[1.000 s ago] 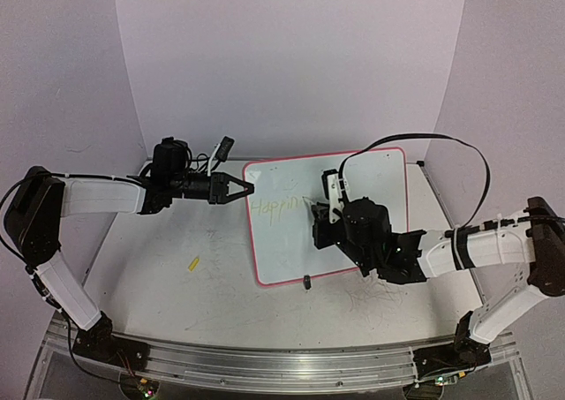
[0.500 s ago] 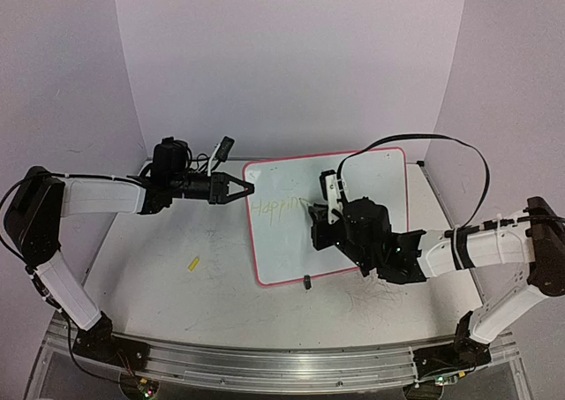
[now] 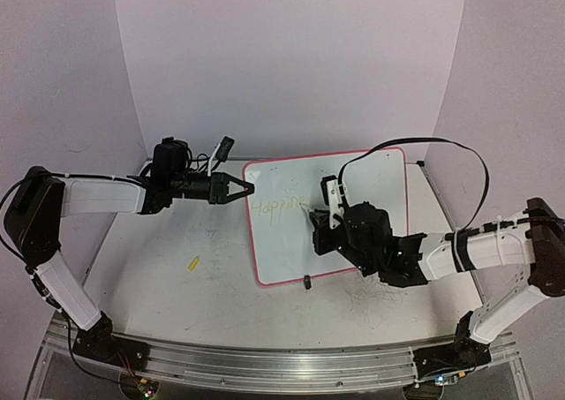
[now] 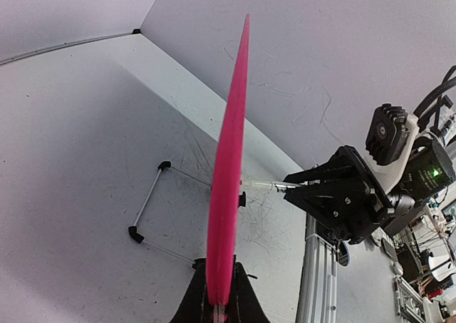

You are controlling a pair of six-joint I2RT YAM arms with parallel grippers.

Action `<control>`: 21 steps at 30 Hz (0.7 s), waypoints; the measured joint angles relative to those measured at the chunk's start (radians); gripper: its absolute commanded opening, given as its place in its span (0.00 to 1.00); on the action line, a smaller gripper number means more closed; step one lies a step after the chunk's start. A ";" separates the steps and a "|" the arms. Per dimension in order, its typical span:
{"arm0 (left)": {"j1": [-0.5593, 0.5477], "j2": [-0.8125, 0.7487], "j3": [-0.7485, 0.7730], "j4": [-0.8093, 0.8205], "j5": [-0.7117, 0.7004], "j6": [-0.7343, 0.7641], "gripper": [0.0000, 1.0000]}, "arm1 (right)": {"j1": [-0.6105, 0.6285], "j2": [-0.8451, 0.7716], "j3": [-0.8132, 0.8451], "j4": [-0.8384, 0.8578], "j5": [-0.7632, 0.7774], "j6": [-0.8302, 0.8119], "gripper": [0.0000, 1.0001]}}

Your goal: Write a sentence on the whiteboard

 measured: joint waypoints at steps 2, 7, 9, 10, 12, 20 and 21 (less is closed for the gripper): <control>0.000 0.000 0.000 0.000 0.000 0.000 0.00 | 0.000 -0.005 -0.005 -0.003 0.003 0.000 0.00; 0.000 0.000 0.000 0.000 0.001 0.000 0.00 | 0.000 -0.029 -0.014 -0.027 0.020 0.000 0.00; 0.000 0.000 0.000 0.001 0.002 0.001 0.00 | -0.002 -0.047 -0.020 -0.034 0.026 -0.002 0.00; 0.000 0.000 0.000 0.001 0.002 0.001 0.00 | -0.004 -0.060 -0.026 -0.033 0.023 -0.003 0.00; 0.000 0.000 0.000 0.001 0.002 0.001 0.00 | -0.010 -0.085 -0.040 -0.017 0.008 -0.005 0.00; 0.000 0.000 0.000 0.001 0.002 0.001 0.00 | -0.051 -0.097 -0.043 0.044 -0.034 -0.008 0.00; 0.000 0.000 0.000 0.001 0.003 0.001 0.00 | -0.052 -0.096 -0.043 0.049 -0.034 -0.009 0.00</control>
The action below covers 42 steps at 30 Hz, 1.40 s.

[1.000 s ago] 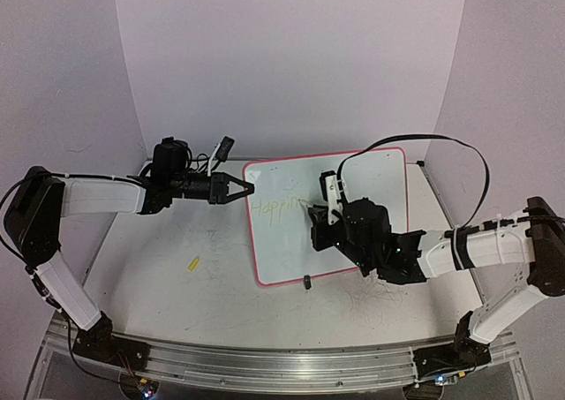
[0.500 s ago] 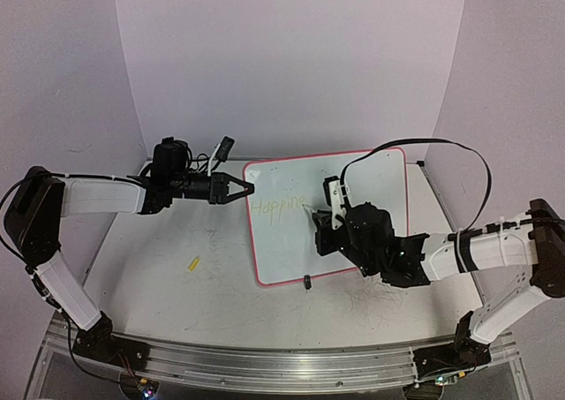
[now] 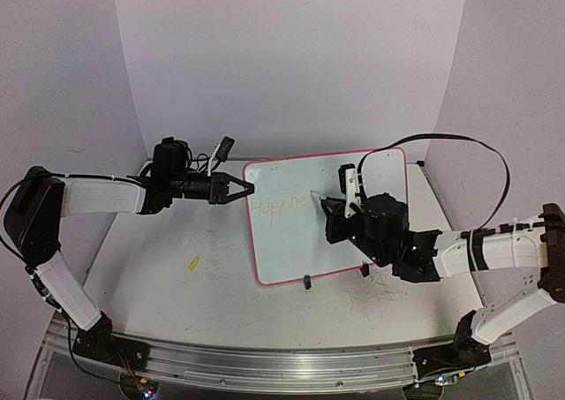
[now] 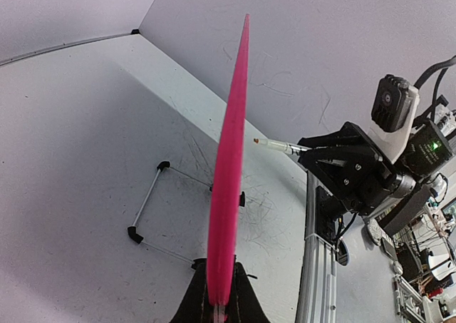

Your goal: Write a sentence on the whiteboard

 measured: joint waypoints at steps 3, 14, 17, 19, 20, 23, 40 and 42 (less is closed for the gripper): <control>0.000 0.000 0.000 0.000 0.000 0.000 0.00 | -0.001 0.006 0.000 0.007 0.000 -0.001 0.00; 0.000 0.000 0.000 0.000 0.000 0.000 0.00 | -0.001 0.040 0.000 0.008 0.004 0.000 0.00; 0.000 0.000 0.000 0.000 0.000 0.000 0.00 | -0.001 0.043 0.000 0.008 0.011 -0.001 0.00; 0.000 0.000 0.000 0.000 0.000 0.000 0.00 | -0.001 0.047 0.000 0.008 0.013 -0.002 0.00; 0.000 0.000 0.000 0.000 -0.001 0.000 0.00 | -0.001 0.049 0.000 0.008 0.013 -0.003 0.00; 0.000 0.000 0.000 0.000 -0.001 0.000 0.00 | -0.001 0.050 0.000 0.008 0.013 -0.004 0.00; 0.000 0.000 0.000 0.000 -0.001 0.000 0.00 | 0.010 0.051 0.000 -0.021 -0.007 0.005 0.00; 0.000 0.000 0.000 0.000 -0.001 0.000 0.00 | 0.011 0.050 0.000 -0.024 -0.002 0.008 0.00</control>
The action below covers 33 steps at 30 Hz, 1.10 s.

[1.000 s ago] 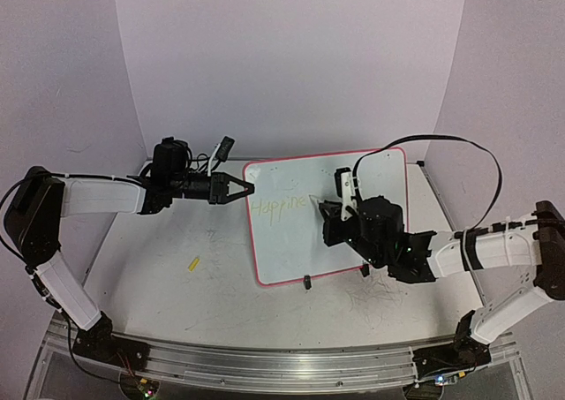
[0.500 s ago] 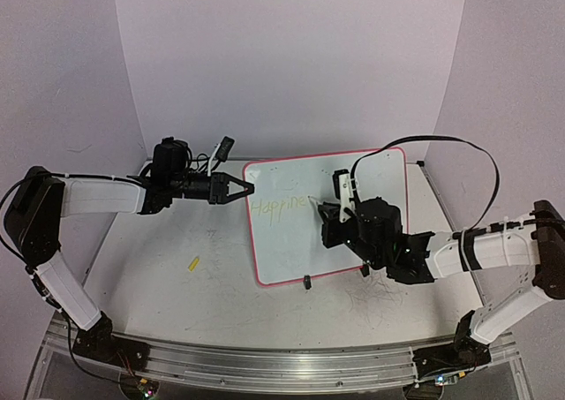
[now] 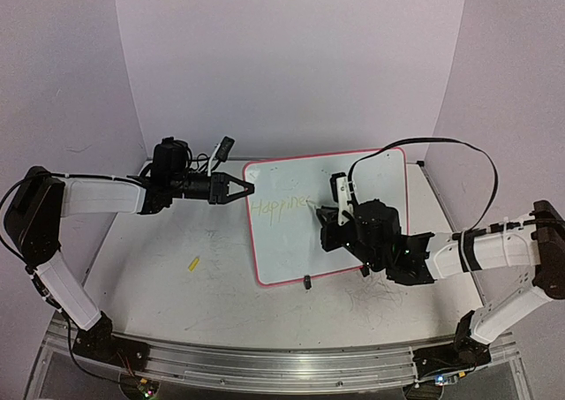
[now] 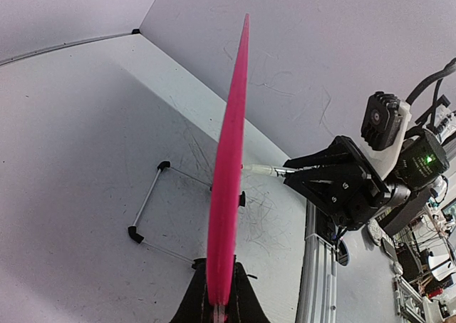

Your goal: Write a sentence on the whiteboard

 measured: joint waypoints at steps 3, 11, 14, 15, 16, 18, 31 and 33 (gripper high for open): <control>0.000 0.000 0.000 0.000 0.000 0.000 0.00 | 0.003 0.000 0.000 -0.005 0.012 0.007 0.00; 0.000 0.000 0.000 0.000 0.000 0.000 0.00 | 0.020 -0.001 0.000 -0.027 0.045 0.024 0.00; 0.000 0.000 0.000 0.000 0.000 0.000 0.00 | 0.025 -0.001 0.000 -0.036 0.049 0.031 0.00; 0.000 0.000 0.000 0.000 0.000 0.000 0.00 | 0.027 -0.001 0.000 -0.038 0.050 0.033 0.00; 0.000 0.000 0.000 0.000 0.000 0.000 0.00 | 0.028 -0.001 0.000 -0.041 0.050 0.034 0.00; 0.000 0.000 0.000 0.000 0.000 0.000 0.00 | 0.032 -0.001 0.000 -0.046 0.050 0.036 0.00; 0.000 -0.001 0.000 0.000 0.001 0.001 0.00 | 0.031 -0.026 -0.004 -0.044 0.046 0.033 0.00; -0.001 -0.003 0.000 0.000 0.001 0.001 0.00 | 0.020 -0.058 -0.012 -0.043 0.040 0.032 0.00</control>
